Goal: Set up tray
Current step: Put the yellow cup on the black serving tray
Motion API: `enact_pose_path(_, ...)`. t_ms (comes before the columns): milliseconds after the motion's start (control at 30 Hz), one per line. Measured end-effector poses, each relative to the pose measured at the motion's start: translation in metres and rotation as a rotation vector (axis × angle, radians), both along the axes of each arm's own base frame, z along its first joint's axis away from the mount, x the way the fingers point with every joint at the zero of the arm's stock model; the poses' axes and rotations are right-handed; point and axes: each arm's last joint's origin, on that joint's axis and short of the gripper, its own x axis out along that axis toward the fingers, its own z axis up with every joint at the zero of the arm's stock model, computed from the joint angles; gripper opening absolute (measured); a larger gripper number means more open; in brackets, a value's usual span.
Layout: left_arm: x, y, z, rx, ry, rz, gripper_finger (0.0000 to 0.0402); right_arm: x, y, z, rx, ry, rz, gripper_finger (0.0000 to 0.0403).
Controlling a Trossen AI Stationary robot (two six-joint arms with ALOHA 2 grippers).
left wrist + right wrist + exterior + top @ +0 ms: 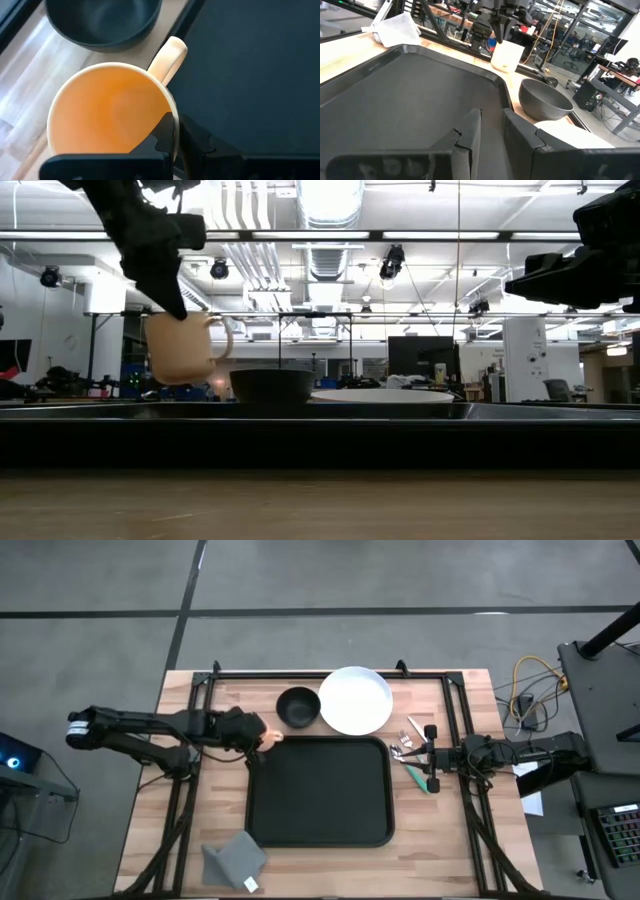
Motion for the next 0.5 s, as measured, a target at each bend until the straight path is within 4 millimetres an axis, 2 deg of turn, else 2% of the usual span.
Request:
enact_pose_path(200,0.004,-0.007,-0.008,-0.029,0.028,0.007,0.0,0.0,0.0,0.0,0.0,0.0,0.0,0.0068)
enact_pose_path(500,0.023,-0.015,-0.024,-0.068,0.11,-0.021,0.0,0.001,0.0,-0.001,-0.002,0.015,0.0,0.0068)
